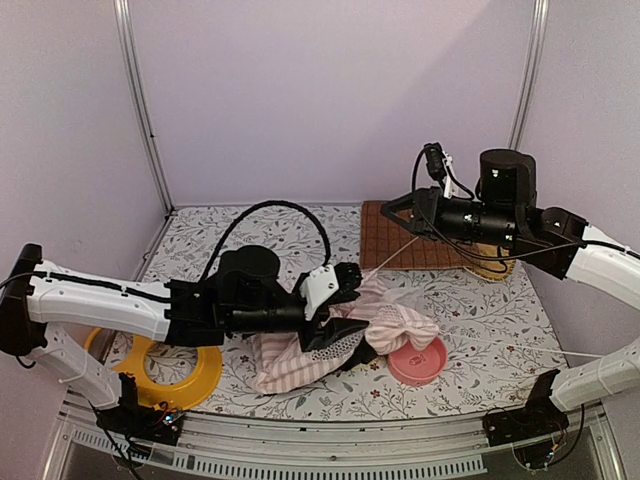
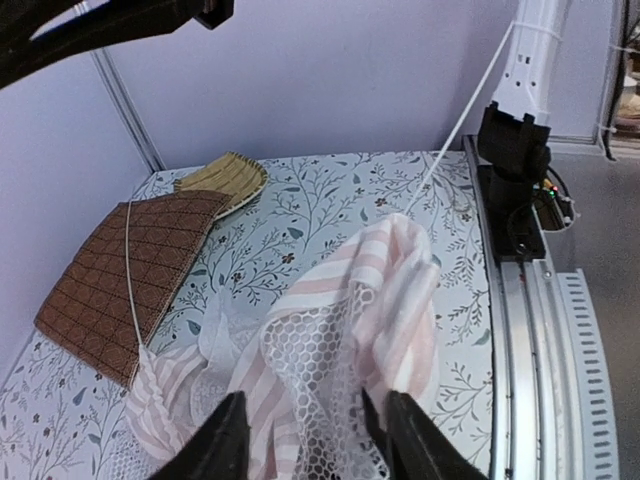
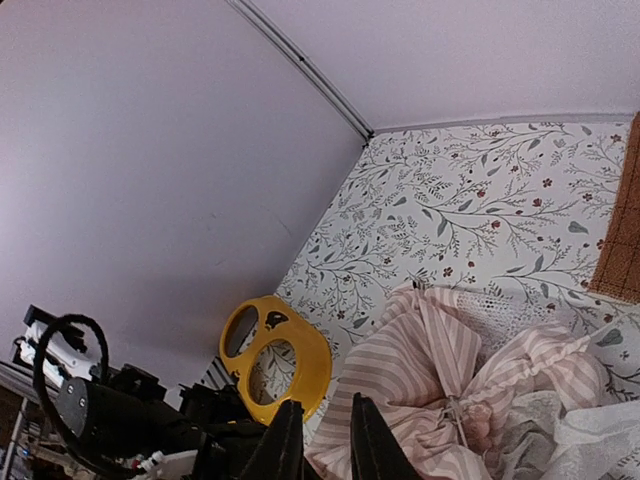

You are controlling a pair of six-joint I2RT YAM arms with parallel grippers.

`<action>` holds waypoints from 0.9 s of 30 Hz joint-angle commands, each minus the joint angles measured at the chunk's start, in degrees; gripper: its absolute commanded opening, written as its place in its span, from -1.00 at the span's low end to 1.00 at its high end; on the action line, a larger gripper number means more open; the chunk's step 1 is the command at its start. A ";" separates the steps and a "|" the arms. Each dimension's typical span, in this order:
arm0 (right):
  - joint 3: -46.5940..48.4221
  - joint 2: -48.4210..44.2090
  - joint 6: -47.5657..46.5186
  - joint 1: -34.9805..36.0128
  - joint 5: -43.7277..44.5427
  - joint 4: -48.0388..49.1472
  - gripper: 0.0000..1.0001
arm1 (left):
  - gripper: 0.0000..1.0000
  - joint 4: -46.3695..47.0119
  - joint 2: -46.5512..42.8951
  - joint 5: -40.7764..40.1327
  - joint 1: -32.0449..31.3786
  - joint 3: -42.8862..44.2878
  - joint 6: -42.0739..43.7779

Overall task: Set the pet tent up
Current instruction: Move the tent to the center of the board.

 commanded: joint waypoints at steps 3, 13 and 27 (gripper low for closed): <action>1.24 -1.75 -7.00 -0.14 1.16 -17.92 -0.29 | 0.25 1.49 -7.32 -3.33 1.75 -3.64 -17.91; -2.62 -0.65 -18.68 1.38 0.76 -31.38 0.43 | 0.23 -19.03 -11.95 -10.74 9.91 -4.66 -42.57; -11.89 -0.26 -19.95 6.76 1.33 -40.88 0.67 | 0.23 -18.54 -11.06 -4.87 14.01 -6.10 -46.96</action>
